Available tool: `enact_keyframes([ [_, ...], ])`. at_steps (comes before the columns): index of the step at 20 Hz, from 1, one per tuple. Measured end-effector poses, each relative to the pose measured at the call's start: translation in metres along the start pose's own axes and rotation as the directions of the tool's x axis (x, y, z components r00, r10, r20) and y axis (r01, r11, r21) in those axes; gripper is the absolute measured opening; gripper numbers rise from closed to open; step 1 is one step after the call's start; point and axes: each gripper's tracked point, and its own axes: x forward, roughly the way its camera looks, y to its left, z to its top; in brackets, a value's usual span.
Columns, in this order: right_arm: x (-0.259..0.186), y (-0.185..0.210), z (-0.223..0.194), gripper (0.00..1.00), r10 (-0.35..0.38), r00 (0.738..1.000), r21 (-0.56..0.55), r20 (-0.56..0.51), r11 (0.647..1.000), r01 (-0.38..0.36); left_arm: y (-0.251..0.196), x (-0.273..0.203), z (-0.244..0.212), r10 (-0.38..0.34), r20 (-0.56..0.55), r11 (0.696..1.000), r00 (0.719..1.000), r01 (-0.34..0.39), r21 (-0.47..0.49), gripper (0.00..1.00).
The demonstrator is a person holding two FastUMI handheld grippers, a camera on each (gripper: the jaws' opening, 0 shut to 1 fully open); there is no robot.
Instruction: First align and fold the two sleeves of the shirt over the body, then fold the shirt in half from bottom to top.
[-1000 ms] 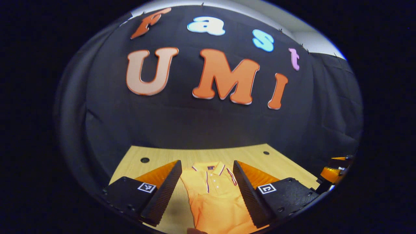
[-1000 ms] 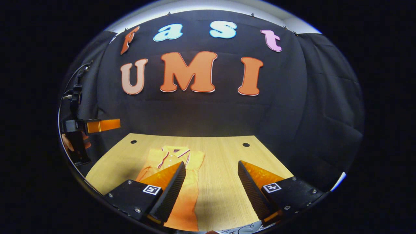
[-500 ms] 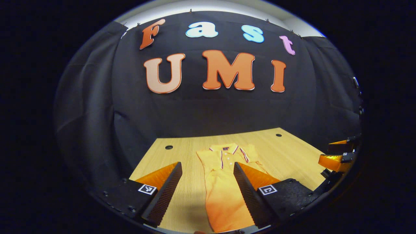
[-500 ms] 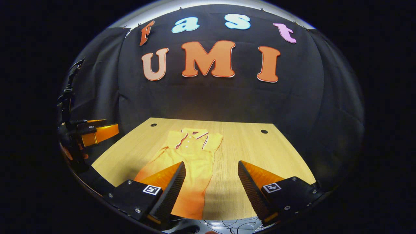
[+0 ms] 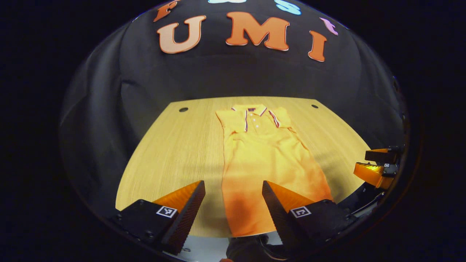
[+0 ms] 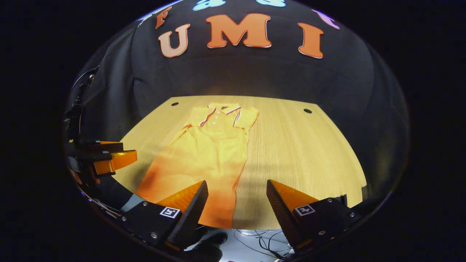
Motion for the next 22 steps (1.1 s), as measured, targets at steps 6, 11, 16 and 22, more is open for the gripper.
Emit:
enact_keyframes([
  [6, 0.024, 0.017, -0.053, 0.98, 0.045, 0.982, 0.017, -0.184, 0.999, -0.042, -0.002, 0.018, -0.024, -0.057, -0.248, 0.998, 0.967, 0.053, -0.023, 0.98],
  [11, 0.035, 0.031, -0.096, 0.99, 0.071, 0.948, 0.057, -0.312, 0.997, -0.056, -0.009, 0.030, -0.029, -0.050, -0.385, 0.999, 0.922, 0.044, -0.026, 0.99],
  [16, 0.039, 0.035, -0.122, 0.87, 0.061, 0.917, 0.039, -0.395, 0.998, -0.050, -0.006, 0.024, -0.053, -0.012, -0.449, 0.999, 0.893, 0.031, 0.036, 0.99],
  [22, 0.055, 0.040, -0.111, 0.21, 0.039, 0.936, 0.086, -0.348, 0.996, -0.010, -0.023, 0.049, -0.043, -0.033, -0.411, 0.998, 0.911, 0.050, 0.029, 0.66],
])
